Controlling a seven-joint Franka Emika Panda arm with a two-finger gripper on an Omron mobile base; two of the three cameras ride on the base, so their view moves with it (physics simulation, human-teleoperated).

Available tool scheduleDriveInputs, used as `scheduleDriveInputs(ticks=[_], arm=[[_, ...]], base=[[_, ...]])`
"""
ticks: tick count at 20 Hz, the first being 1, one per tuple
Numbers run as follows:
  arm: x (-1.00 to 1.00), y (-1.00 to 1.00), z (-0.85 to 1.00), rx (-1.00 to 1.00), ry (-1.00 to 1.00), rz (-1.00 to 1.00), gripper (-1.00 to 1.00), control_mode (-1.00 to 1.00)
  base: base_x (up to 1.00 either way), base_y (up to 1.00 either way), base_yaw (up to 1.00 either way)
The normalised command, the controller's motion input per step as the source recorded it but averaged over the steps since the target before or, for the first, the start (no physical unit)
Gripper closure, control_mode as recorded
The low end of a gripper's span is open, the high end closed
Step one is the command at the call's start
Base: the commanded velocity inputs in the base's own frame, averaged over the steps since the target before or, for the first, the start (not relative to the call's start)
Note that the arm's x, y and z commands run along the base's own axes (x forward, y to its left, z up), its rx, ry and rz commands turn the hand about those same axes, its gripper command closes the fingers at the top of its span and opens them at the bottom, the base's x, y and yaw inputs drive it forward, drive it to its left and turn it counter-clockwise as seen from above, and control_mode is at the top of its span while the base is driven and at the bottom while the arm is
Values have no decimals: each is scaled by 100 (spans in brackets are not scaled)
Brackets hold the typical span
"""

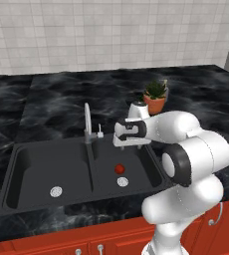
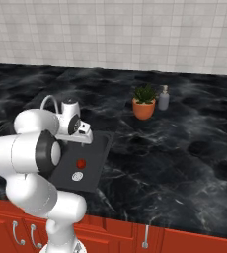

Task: Turn on the sink faucet. Then move the bell pepper from the counter to the sink. Turn off the sink. Move the vegetable from the sink to the pot next to the stove. Finally move the pot to the front right burner.

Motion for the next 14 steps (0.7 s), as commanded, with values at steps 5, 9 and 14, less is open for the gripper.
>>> scheduleDriveInputs(ticks=[5, 9, 14], arm=[[16, 11, -35, -1, 2, 0, -100, -100], [17, 3, -33, 0, 0, 0, -100, -100], [19, 0, -25, 0, 0, 0, -100, -100]], base=[[0, 0, 0], [0, 0, 0], [0, 0, 0]])
